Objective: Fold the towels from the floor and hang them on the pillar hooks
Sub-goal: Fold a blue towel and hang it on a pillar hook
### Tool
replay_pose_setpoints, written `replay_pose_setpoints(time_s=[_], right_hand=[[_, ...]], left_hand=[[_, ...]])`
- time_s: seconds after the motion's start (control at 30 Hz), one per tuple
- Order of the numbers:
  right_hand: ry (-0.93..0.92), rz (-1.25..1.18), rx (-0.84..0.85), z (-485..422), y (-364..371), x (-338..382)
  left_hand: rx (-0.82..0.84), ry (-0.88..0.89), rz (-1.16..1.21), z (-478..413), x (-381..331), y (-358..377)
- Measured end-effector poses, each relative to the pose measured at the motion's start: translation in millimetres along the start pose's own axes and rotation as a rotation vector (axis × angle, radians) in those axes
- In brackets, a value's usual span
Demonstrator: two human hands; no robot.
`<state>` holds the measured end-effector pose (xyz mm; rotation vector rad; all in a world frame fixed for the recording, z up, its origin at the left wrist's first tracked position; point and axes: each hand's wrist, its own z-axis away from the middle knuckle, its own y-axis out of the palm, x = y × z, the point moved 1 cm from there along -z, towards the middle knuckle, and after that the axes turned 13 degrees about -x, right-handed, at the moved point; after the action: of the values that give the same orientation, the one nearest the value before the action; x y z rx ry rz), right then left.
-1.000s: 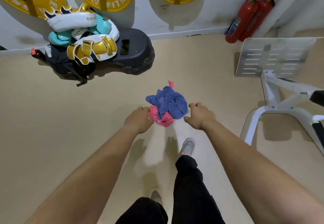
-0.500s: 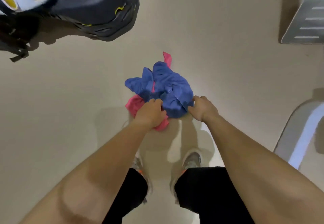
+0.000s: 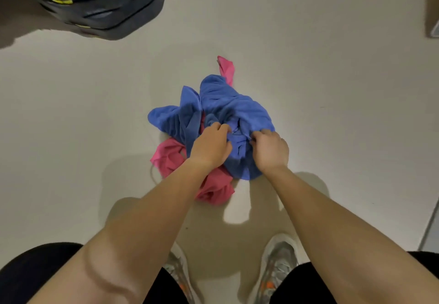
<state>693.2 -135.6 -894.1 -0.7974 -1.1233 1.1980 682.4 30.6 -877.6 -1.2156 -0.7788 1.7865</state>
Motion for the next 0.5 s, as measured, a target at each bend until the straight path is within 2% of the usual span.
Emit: replay_pose_setpoints(time_s=[0.1, 0.27, 0.37, 0.5], right_hand=[[-0.044, -0.113, 0.093, 18, -49, 8], [-0.115, -0.232, 0.198, 72, -189, 47], [-0.134, -0.293, 0.241, 108, -282, 77], [-0.157, -0.278, 0.193, 153, -411, 121]], left_hand=[[0.006, 0.035, 0.04, 23, -19, -35], [0.001, 0.069, 0.161, 89, -71, -134], [-0.042, 0.044, 0.19, 130, -106, -215], [-0.077, 0.037, 0.224, 190, -161, -343]])
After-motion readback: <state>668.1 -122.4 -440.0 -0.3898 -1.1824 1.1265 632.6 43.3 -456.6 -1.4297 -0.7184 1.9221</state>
